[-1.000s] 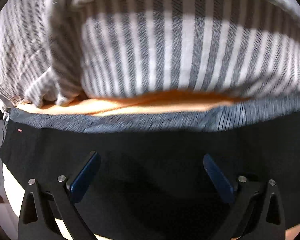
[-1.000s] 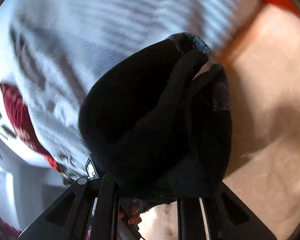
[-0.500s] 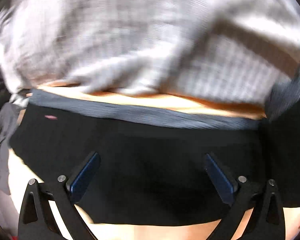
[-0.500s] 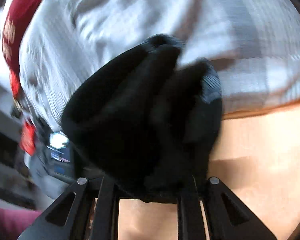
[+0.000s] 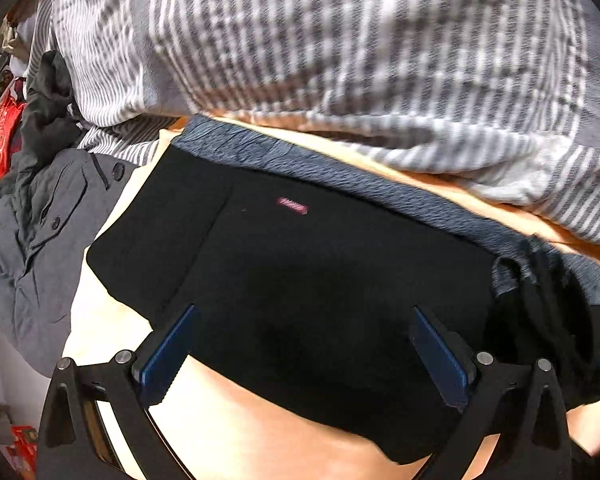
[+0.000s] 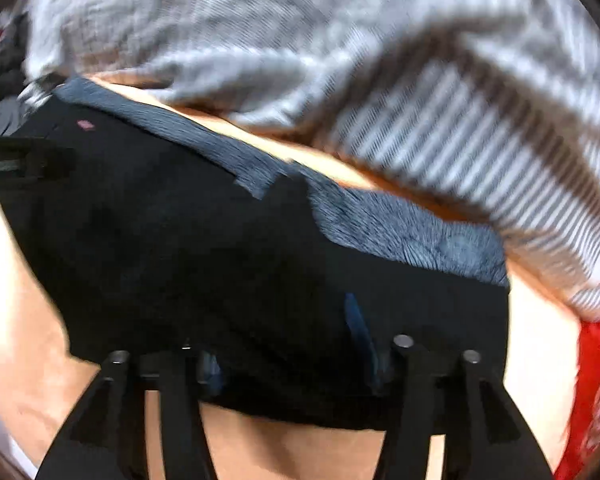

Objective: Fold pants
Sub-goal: 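Lay the folded trousers down and smooth them with both grippers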

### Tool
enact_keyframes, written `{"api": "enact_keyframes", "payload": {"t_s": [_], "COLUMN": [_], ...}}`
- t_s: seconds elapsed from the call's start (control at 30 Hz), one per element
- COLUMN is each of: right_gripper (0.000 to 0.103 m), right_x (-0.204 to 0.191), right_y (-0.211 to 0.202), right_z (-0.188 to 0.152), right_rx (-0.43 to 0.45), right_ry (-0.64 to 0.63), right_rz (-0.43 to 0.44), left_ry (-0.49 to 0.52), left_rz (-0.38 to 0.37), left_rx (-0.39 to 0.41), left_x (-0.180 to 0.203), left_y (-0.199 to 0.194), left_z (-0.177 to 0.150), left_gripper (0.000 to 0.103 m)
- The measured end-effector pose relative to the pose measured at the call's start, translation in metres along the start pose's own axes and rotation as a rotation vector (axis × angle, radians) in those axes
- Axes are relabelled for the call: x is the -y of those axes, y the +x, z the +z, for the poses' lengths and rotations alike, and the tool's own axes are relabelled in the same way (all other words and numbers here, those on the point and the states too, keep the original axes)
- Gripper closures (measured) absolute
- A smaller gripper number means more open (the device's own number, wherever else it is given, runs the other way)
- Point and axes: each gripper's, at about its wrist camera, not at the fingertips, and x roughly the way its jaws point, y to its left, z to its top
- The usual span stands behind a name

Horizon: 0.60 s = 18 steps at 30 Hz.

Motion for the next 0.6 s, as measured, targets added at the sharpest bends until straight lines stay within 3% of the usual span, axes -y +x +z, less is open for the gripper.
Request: {"api": "enact_keyframes", "payload": {"t_s": [0.1, 0.2, 0.27, 0.3, 0.37, 0.47, 0.5, 0.6], "right_gripper": [0.043, 0.043, 0.043, 0.043, 0.043, 0.043, 0.043, 0.043], "right_x": [-0.023, 0.015, 0.056, 0.080, 0.115, 0.136, 0.138, 0.134], "right_y": [-0.036, -0.060, -0.060, -0.057, -0.046, -0.028, -0.022, -0.002], "right_z": [-0.006, -0.027, -0.041, -0.044, -0.048, -0.057, -0.062, -0.073], "right_rx": [0.089, 0.116, 0.071, 0.038, -0.017, -0.095, -0.105, -0.130], "right_ry": [-0.099, -0.058, 0.054, 0.162, 0.356, 0.557, 0.613, 0.741], "right_rz": [0.033, 0.112, 0.122, 0.171, 0.328, 0.585, 0.634, 0.723], "left_ry": [0.014, 0.058, 0.106, 0.136, 0.184, 0.216, 0.221, 0.254], "left_rz": [-0.019, -0.070, -0.109, -0.129, -0.157, -0.198, -0.194, -0.158], "left_rx": [-0.010, -0.009, 0.004, 0.017, 0.029, 0.019, 0.022, -0.008], "left_x": [0.002, 0.022, 0.037, 0.047, 0.064, 0.080, 0.082, 0.088], "left_y": [-0.003, -0.013, -0.020, -0.023, -0.026, -0.023, -0.020, 0.001], "left_z": [0.002, 0.005, 0.008, 0.009, 0.009, 0.008, 0.008, 0.013], "left_gripper": [0.000, 0.000, 0.000, 0.000, 0.000, 0.000, 0.000, 0.024]}}
